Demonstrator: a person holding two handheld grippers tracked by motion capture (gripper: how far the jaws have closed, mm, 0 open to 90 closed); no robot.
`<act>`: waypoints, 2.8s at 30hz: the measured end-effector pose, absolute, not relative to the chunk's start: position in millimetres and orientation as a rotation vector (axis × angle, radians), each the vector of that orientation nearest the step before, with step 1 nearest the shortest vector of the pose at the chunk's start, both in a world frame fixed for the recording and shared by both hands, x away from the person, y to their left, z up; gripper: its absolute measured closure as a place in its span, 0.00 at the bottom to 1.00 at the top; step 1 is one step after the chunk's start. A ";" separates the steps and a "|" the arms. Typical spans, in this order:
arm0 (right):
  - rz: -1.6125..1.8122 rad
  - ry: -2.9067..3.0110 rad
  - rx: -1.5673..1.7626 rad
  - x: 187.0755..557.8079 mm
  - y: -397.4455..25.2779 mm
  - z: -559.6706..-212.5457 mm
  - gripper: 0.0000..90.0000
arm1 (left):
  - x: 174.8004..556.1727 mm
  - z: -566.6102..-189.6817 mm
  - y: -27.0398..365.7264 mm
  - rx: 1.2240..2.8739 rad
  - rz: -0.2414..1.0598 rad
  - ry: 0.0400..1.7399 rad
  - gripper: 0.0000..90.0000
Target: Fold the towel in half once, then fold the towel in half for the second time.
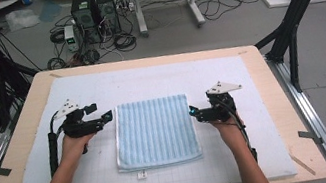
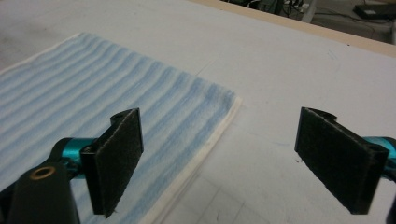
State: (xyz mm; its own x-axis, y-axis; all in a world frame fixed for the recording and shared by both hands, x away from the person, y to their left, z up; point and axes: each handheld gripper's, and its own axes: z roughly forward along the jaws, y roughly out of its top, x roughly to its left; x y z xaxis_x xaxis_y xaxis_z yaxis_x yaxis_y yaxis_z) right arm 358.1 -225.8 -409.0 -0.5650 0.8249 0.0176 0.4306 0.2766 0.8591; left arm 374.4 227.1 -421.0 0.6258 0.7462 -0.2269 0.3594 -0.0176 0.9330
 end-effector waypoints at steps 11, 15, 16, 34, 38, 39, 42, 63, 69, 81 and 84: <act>1.220 2.102 1.126 349.9 -237.1 -410.0 0.13 | 370.4 -421.6 232.7 1.608 0.387 0.953 0.19; 1.203 2.112 1.110 349.6 -235.8 -411.7 0.13 | 372.0 -422.6 229.6 1.616 0.383 0.950 0.19; 1.202 2.115 1.113 349.4 -235.4 -411.8 0.13 | 372.3 -422.8 229.1 1.619 0.377 0.947 0.20; 1.198 2.163 1.098 349.4 -229.7 -417.2 0.13 | 390.1 -428.0 224.0 1.637 0.314 1.010 0.22; 1.213 2.161 1.104 348.7 -231.4 -416.8 0.13 | 401.3 -425.3 214.6 1.668 0.328 1.021 0.23; 1.215 2.156 1.101 349.2 -232.7 -417.1 0.13 | 404.6 -425.0 211.6 1.675 0.339 1.031 0.24; 1.218 2.153 1.113 349.0 -234.9 -417.7 0.13 | 413.8 -425.1 204.8 1.696 0.367 1.057 0.28; 1.210 2.173 1.134 351.1 -235.7 -422.1 0.13 | 442.1 -451.2 182.4 1.924 0.379 1.083 0.52; 1.210 2.176 1.131 351.3 -235.2 -422.5 0.13 | 441.0 -451.2 176.2 1.980 0.406 1.060 0.62; 1.198 2.164 1.145 353.4 -232.7 -424.9 0.13 | 438.3 -451.9 173.3 1.979 0.357 1.025 0.93; 1.194 2.153 1.172 355.0 -231.4 -426.4 0.13 | 439.5 -452.4 175.5 1.963 0.332 1.037 0.92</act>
State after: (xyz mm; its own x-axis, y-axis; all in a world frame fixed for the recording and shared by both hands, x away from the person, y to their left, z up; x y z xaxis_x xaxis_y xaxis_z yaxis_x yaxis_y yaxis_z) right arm 355.0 -231.4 -426.4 -0.5613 0.8266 0.0418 0.4732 0.2791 0.8356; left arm 439.5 175.5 -452.4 0.6179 0.7716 -0.1510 0.5407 -0.2776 0.7941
